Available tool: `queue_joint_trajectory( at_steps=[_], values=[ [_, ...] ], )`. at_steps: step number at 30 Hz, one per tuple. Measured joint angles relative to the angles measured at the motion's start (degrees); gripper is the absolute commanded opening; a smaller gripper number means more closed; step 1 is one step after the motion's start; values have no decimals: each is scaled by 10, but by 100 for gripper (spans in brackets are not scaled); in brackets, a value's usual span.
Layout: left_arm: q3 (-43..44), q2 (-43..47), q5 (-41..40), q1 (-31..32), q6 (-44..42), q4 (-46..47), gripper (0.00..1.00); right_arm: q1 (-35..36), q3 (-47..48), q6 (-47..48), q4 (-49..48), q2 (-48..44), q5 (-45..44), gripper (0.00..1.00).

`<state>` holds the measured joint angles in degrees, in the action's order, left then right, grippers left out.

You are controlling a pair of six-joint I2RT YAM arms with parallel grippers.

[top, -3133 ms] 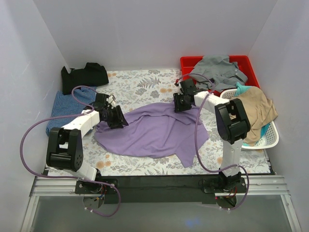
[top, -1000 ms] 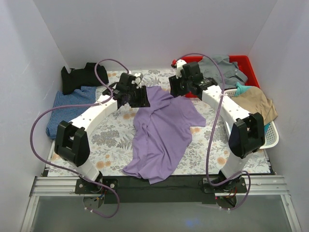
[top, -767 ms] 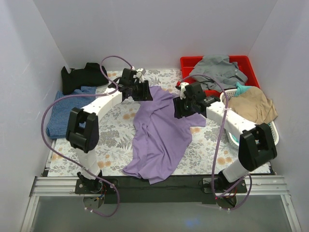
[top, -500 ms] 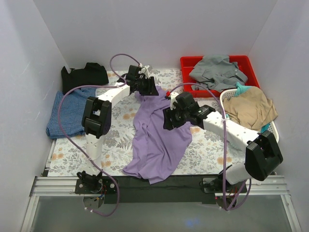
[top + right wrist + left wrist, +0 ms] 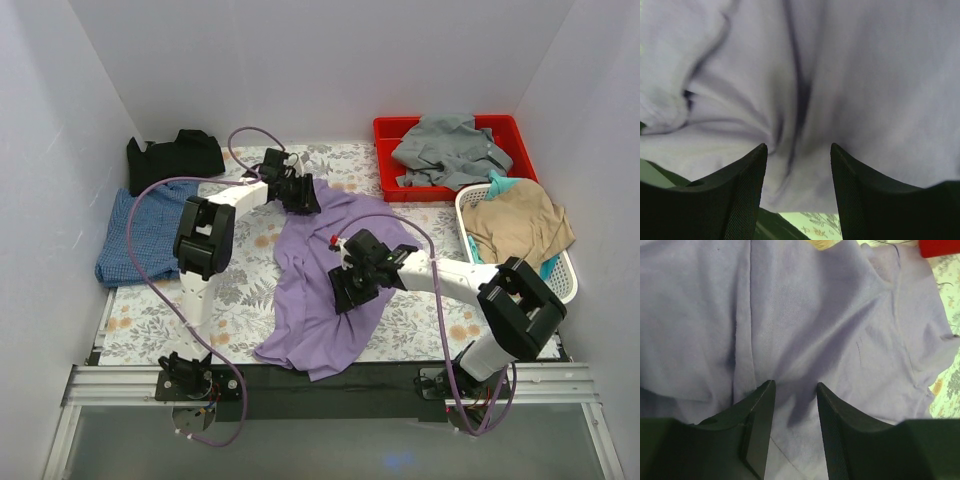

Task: Fold and stack the t-shirts
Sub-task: Flatten the tshirt out

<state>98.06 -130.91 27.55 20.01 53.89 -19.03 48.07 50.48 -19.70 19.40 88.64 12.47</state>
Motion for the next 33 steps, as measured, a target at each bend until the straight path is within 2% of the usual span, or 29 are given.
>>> queue_joint_trajectory(
  at_steps=[5, 10, 13, 17, 25, 28, 33],
  values=[
    [-37, 28, -22, -26, 8, -7, 37, -2, -49, -46, -10, -14, -20, 60],
    [-68, 58, -51, -56, 14, -39, 36, -5, -66, -92, -18, -33, -59, 65],
    [-104, 92, -76, -68, 20, -66, 36, -30, -65, -106, -17, -32, -67, 70],
    [-172, 150, -104, -75, 36, -98, 36, -81, -39, -98, -5, -13, -85, 70],
    [-337, 319, -121, -74, 70, -154, 36, -212, 114, -1, 51, 115, -122, 70],
    [-386, 384, -119, -74, 89, -170, 36, -238, 209, 35, 79, 186, -127, 70],
    [-453, 503, -115, -74, 124, -207, 36, -246, 435, 95, 132, 341, -118, 71]
  ],
)
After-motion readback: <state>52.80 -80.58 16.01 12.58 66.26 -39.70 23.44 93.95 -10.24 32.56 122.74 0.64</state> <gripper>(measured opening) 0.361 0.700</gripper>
